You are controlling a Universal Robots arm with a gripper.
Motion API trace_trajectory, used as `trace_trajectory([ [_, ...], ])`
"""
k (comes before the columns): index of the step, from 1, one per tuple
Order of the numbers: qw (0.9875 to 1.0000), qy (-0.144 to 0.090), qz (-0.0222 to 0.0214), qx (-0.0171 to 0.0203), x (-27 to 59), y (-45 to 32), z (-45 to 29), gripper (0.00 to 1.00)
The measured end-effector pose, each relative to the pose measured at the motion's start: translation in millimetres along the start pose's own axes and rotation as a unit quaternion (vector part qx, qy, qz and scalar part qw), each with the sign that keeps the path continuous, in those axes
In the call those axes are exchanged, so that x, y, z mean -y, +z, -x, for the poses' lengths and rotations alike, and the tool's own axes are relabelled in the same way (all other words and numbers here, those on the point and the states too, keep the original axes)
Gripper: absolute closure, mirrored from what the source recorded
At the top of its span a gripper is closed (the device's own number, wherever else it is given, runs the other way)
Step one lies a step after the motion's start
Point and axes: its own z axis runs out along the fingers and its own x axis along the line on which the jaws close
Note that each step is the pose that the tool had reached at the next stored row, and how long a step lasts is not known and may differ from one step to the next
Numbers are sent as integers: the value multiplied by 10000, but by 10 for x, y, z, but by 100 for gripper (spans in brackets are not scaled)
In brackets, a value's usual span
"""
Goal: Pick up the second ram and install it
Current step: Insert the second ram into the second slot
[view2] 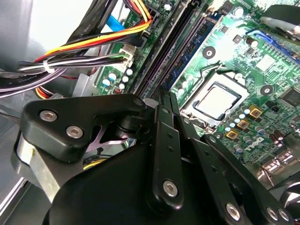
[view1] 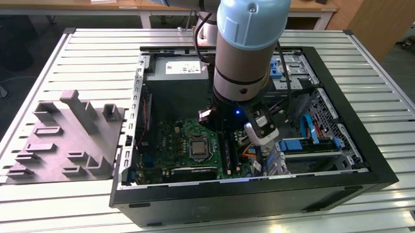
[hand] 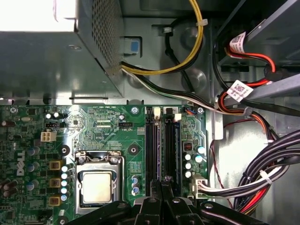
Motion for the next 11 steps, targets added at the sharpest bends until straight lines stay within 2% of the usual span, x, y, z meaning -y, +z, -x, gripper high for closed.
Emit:
trace_trajectory([
  [11, 10000, 0, 0, -1, -6, 19, -1, 88],
])
